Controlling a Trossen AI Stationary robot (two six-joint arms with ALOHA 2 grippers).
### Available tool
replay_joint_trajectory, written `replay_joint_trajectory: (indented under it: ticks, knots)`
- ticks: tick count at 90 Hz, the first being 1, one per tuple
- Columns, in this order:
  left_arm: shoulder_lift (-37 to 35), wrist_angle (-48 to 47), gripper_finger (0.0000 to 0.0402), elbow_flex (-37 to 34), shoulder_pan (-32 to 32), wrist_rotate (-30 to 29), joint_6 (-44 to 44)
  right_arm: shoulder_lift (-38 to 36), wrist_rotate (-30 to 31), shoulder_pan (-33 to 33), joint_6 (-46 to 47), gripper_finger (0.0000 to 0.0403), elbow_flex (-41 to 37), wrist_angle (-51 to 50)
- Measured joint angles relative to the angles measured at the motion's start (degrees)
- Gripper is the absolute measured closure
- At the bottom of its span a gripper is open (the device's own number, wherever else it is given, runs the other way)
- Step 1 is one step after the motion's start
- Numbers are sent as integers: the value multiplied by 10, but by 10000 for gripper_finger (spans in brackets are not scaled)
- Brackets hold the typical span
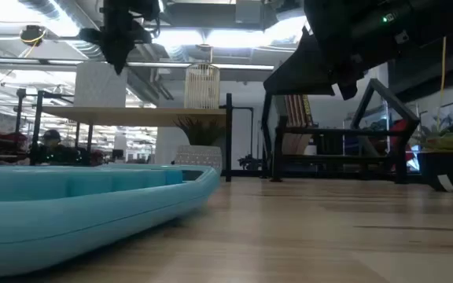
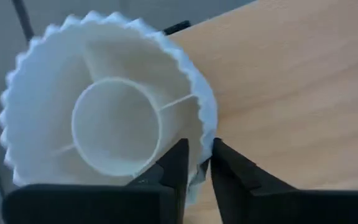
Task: Stock shelves
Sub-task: Put the white pen holder on the shelf, then adjust the gold pen holder on the shelf
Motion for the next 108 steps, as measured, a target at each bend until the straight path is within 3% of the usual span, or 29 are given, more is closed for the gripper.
replay_joint_trajectory:
  ticks: [19,38,65,85,108]
  knots:
    - [0,-1,285,1,1,-3,11,0,0,0,0,331,0,0]
    - [-2,1,270,28,0,3,13,0,0,0,0,331,0,0]
    - [-40,1,270,81,-27,102,14,0,0,0,0,331,0,0]
    - [-92,1,270,97,-122,152,32,0,0,0,0,331,0,0]
    - [-130,1,269,97,-314,167,92,0,0,0,3,331,0,0]
